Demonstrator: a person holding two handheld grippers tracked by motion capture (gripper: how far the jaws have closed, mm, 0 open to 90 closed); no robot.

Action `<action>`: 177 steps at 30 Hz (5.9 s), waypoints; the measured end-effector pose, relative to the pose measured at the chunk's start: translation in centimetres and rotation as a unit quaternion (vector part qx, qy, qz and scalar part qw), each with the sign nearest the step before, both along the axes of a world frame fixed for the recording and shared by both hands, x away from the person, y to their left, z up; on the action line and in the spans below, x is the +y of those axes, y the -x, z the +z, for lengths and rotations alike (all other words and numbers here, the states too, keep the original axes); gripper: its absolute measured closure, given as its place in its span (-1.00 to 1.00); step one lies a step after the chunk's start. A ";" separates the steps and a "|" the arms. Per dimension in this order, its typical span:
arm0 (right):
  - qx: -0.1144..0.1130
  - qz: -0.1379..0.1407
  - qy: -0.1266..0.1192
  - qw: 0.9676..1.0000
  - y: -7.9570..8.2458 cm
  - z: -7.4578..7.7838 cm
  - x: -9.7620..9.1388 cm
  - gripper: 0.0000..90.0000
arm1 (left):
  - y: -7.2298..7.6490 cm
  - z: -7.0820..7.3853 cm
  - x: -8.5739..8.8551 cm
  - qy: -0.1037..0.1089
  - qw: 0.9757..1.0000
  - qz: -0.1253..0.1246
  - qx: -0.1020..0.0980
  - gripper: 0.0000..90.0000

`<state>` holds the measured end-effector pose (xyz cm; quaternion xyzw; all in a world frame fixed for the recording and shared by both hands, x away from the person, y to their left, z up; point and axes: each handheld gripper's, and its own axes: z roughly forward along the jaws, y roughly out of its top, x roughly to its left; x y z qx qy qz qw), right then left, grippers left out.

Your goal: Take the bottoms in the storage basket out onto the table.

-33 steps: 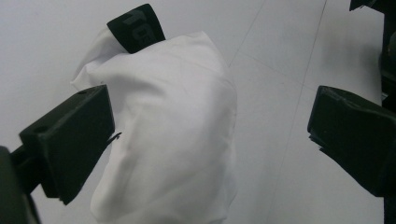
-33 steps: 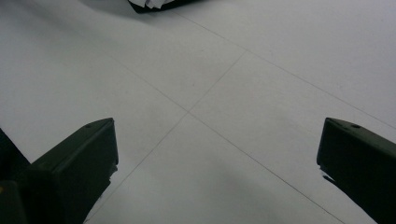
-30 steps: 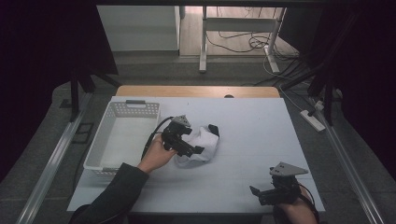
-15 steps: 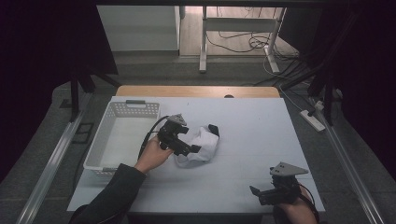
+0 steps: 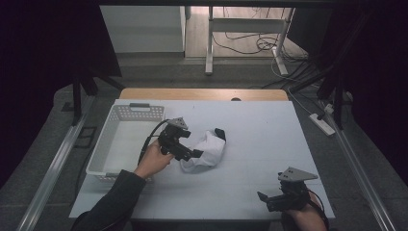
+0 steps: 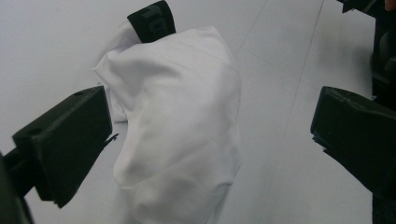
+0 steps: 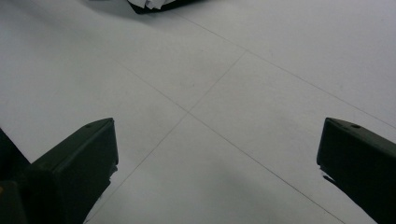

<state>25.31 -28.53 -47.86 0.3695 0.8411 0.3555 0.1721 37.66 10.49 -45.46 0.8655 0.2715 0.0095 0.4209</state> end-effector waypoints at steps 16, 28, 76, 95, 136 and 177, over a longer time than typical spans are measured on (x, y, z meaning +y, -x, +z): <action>0.000 -0.001 0.000 1.000 0.0 0.0 0.0 -1.00 | 0.4 0.2 1.1 0.002 1.000 0.009 -0.003 -1.00; 0.000 -0.001 0.000 1.000 0.0 0.0 0.0 -1.00 | 0.9 0.3 2.2 -0.006 1.000 0.023 -0.007 -1.00; 0.000 0.000 -0.004 1.000 0.0 0.0 -0.1 -1.00 | 3.8 0.6 6.6 0.006 0.998 0.059 -0.016 -0.99; 0.000 0.001 -0.001 1.000 0.0 0.0 0.0 -1.00 | 5.4 0.3 9.0 0.020 0.996 0.084 -0.011 -0.98; 0.000 0.001 0.000 1.000 0.0 0.0 0.0 -1.00 | 8.6 -0.4 12.7 0.031 0.991 0.129 -0.012 -0.98; 0.001 0.000 0.002 1.000 0.0 0.0 0.1 -1.00 | 12.6 -1.3 14.8 0.037 0.986 0.162 -0.011 -0.99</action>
